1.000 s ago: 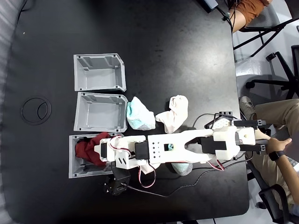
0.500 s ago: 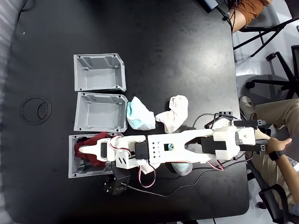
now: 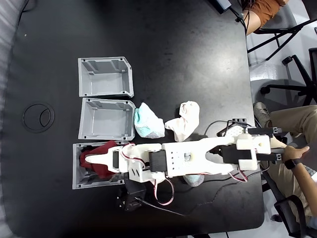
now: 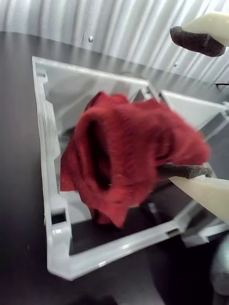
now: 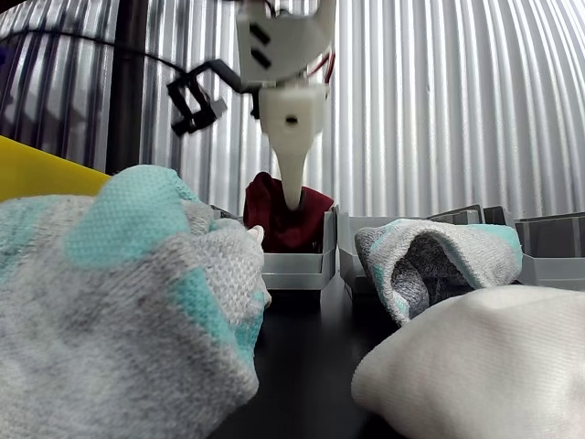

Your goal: Put the sock in the container

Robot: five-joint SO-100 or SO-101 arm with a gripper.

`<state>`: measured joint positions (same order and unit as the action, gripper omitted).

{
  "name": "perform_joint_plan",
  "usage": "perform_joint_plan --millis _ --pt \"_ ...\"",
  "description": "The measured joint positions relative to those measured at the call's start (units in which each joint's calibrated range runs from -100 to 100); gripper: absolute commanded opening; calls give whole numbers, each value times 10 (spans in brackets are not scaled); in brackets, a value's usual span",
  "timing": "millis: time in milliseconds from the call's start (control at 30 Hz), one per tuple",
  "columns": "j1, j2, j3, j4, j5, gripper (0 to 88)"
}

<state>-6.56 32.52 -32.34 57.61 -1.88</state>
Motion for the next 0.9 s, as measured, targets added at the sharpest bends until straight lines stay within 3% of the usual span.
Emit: perform_joint_plan --millis 533,633,800,900 --pt "13 -151 0 242 0 372" --pt "12 -223 0 286 0 279" --pt "13 -342 0 352 -1 14" --pt "13 -411 0 384 -1 29"
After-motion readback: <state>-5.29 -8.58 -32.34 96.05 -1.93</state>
